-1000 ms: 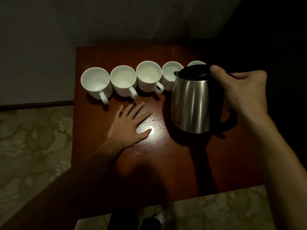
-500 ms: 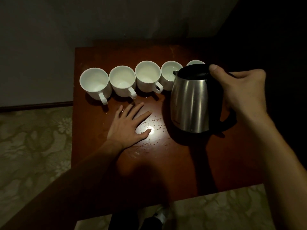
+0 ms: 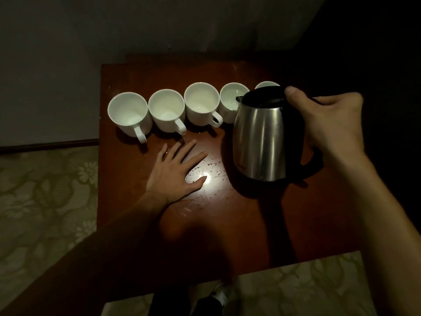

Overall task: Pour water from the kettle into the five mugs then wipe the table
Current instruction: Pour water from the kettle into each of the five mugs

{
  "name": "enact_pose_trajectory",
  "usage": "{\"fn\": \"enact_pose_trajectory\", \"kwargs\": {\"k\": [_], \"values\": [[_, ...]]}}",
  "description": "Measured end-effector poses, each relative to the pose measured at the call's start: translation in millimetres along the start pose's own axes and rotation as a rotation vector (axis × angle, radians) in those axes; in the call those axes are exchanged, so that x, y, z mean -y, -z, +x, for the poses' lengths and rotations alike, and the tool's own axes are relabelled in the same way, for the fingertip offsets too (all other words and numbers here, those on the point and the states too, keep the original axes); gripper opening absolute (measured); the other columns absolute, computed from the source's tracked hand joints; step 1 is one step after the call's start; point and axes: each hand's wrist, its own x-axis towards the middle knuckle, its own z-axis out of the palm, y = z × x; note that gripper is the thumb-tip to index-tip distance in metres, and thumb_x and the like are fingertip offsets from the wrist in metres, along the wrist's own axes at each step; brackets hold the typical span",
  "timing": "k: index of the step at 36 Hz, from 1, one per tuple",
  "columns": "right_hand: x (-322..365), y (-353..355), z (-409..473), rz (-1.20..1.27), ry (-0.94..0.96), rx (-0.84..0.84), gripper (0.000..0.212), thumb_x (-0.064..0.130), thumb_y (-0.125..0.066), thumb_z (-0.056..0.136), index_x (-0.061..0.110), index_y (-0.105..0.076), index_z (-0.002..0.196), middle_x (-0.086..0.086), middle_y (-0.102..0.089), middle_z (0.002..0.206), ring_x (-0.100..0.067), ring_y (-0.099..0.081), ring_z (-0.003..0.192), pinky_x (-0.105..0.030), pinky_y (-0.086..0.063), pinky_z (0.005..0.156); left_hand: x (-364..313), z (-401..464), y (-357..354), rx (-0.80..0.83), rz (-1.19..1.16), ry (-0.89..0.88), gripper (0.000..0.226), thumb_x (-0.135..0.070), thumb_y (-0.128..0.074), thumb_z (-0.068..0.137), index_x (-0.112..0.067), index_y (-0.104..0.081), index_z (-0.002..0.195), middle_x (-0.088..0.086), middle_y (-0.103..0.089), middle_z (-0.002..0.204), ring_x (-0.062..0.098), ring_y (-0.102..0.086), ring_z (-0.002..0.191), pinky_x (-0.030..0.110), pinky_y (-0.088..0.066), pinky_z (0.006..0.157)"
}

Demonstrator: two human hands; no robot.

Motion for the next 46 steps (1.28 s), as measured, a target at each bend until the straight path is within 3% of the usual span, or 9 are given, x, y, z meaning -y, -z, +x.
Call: {"fn": "enact_pose_trajectory", "kwargs": {"k": [5,11,16,22,30,33,39,46], "values": [[-3.3,-0.5,3.2,0.010,-0.008,-0.015,0.046,0.065,-0.081,0.086,0.020,-0.080,0.091,0.004,-0.078,0.085,-0.010,-0.074,0.073,-0.028,-0.049,0.061,0.4,0.3,-0.5,-0.002,-0.005,0.000,0.069,-0.075,-0.038,0.092,-0.051,-0.029,0.156,-0.005,-0.022,0.170,0.027,-0.021,0.154,0.053,-0.009,0.125],[-4.1,-1.8,5.6,-0.003,-0.026,-0.023,0.045,0.065,-0.083,0.085,0.021,-0.076,0.091,0.000,-0.079,0.094,-0.015,-0.078,0.084,-0.032,-0.055,0.069,0.8,0.2,-1.6,-0.004,0.000,-0.003,0.069,-0.075,-0.040,0.093,-0.051,-0.028,0.156,-0.006,-0.021,0.170,0.026,-0.020,0.155,0.052,-0.006,0.125],[-5.9,-0.9,7.2,-0.001,-0.013,-0.018,0.061,0.072,-0.081,0.080,0.013,-0.079,0.096,-0.002,-0.077,0.090,-0.018,-0.073,0.076,-0.030,-0.048,0.063,0.7,0.8,-1.5,0.003,0.007,0.000,0.069,-0.075,-0.039,0.093,-0.051,-0.028,0.156,-0.006,-0.020,0.170,0.025,-0.019,0.155,0.052,-0.005,0.125],[0.1,-0.9,1.4,-0.003,-0.014,-0.024,0.040,0.058,-0.085,0.088,0.028,-0.063,0.073,0.007,-0.073,0.080,-0.011,-0.074,0.077,-0.032,-0.054,0.069,0.0,-0.2,0.2,-0.005,-0.010,0.004,0.068,-0.074,-0.038,0.092,-0.051,-0.031,0.156,-0.006,-0.023,0.169,0.026,-0.021,0.154,0.053,-0.010,0.125],[-0.3,-2.0,2.3,0.000,-0.007,-0.031,0.041,0.060,-0.083,0.088,0.020,-0.076,0.087,0.001,-0.079,0.089,-0.015,-0.078,0.081,-0.029,-0.052,0.067,-0.2,-0.2,0.3,-0.003,-0.016,0.003,0.068,-0.074,-0.038,0.092,-0.051,-0.032,0.155,-0.006,-0.023,0.169,0.026,-0.021,0.154,0.053,-0.010,0.125],[-1.1,-1.1,2.1,-0.012,0.012,-0.014,0.040,0.060,-0.082,0.090,0.020,-0.077,0.084,0.001,-0.079,0.085,-0.014,-0.077,0.075,-0.028,-0.051,0.063,0.1,0.0,0.4,0.001,-0.014,0.004,0.068,-0.075,-0.037,0.092,-0.051,-0.031,0.155,-0.006,-0.023,0.169,0.026,-0.021,0.154,0.054,-0.010,0.125],[-3.3,-1.4,2.8,-0.006,0.012,-0.017,0.042,0.061,-0.082,0.089,0.019,-0.081,0.089,0.001,-0.080,0.088,-0.015,-0.079,0.080,-0.033,-0.057,0.069,-0.1,0.0,0.6,0.008,-0.009,0.006,0.068,-0.076,-0.036,0.092,-0.052,-0.030,0.156,-0.006,-0.022,0.170,0.026,-0.021,0.154,0.054,-0.010,0.125],[-5.3,1.7,1.1,-0.010,0.028,-0.004,0.037,0.058,-0.080,0.093,0.027,-0.071,0.075,0.009,-0.074,0.077,-0.004,-0.070,0.066,-0.024,-0.048,0.060,0.1,-0.1,0.4,0.010,-0.011,0.006,0.068,-0.074,-0.039,0.092,-0.052,-0.031,0.155,-0.007,-0.022,0.170,0.026,-0.022,0.154,0.054,-0.010,0.125]]}}
